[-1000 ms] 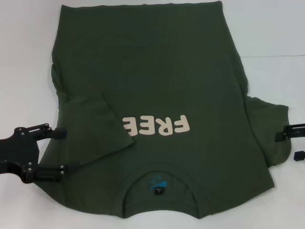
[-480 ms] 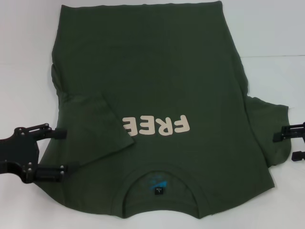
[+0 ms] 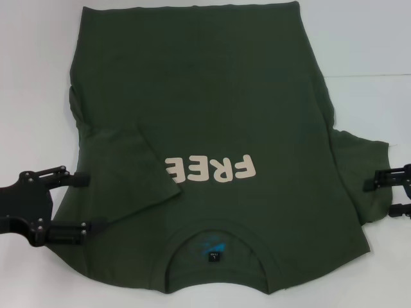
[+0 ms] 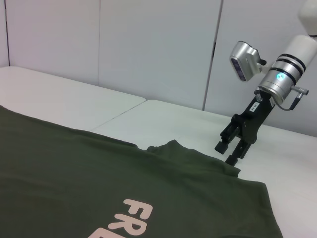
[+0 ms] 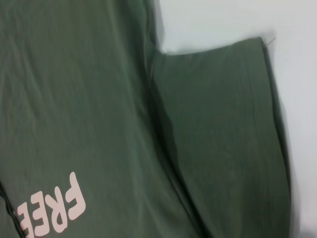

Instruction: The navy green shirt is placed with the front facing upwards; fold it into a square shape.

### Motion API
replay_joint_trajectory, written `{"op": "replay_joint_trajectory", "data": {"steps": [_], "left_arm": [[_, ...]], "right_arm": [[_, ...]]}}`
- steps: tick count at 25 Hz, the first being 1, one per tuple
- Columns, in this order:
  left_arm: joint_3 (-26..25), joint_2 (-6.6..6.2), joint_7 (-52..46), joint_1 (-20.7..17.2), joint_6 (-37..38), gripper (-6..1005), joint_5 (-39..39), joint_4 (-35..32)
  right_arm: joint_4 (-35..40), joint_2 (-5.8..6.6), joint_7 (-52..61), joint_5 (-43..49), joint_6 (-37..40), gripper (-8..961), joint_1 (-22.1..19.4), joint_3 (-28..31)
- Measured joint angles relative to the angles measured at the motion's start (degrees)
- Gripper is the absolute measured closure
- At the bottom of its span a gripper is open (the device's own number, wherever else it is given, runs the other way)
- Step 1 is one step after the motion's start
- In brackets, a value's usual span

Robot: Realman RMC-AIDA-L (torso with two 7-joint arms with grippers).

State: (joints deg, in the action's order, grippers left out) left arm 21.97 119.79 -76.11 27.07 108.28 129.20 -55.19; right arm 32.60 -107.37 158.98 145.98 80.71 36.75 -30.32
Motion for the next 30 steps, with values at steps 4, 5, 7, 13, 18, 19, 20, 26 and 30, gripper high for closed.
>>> {"op": "replay_joint_trajectory", "data": {"steps": [4,5,7,13,18,19,20,26,30], "left_arm": [[0.0,0.00,0.0,0.0,0.0,62,0.0,0.0],[0.0,0.00,0.0,0.0,0.0,62,0.0,0.0],[0.0,-0.01,0.0,0.0,0.0,62,0.0,0.0],[0.0,-0.06,0.0,0.0,0.0,62,0.0,0.0],[0.0,-0.09,0.0,0.0,0.0,62,0.0,0.0],[0.0,-0.09,0.0,0.0,0.0,62,0.0,0.0],[0.0,-0.09,0.0,0.0,0.0,62,0.0,0.0],[0.0,-0.09,0.0,0.0,0.0,62,0.0,0.0],[0.0,-0.09,0.0,0.0,0.0,62,-0.5,0.0]], "right_arm": [[0.0,-0.21,-0.1,0.0,-0.3,86,0.2,0.0],[0.0,-0.29,-0.1,0.0,-0.4,86,0.2,0.0],[0.0,-0.44,-0.1,0.0,-0.5,86,0.3,-0.1],[-0.1,-0.68,-0.1,0.0,-0.6,87,0.5,-0.2],[-0.8,-0.75,-0.1,0.0,-0.7,88,0.9,-0.2],[-0.9,-0.77,-0.1,0.0,-0.8,88,1.0,-0.2],[-0.9,-0.81,-0.1,0.0,-0.9,89,1.1,-0.2],[-1.4,-0.90,-0.1,0.0,-0.9,90,1.5,-0.2],[-1.4,-0.90,-0.1,0.0,-1.0,90,1.7,-0.2]]}}
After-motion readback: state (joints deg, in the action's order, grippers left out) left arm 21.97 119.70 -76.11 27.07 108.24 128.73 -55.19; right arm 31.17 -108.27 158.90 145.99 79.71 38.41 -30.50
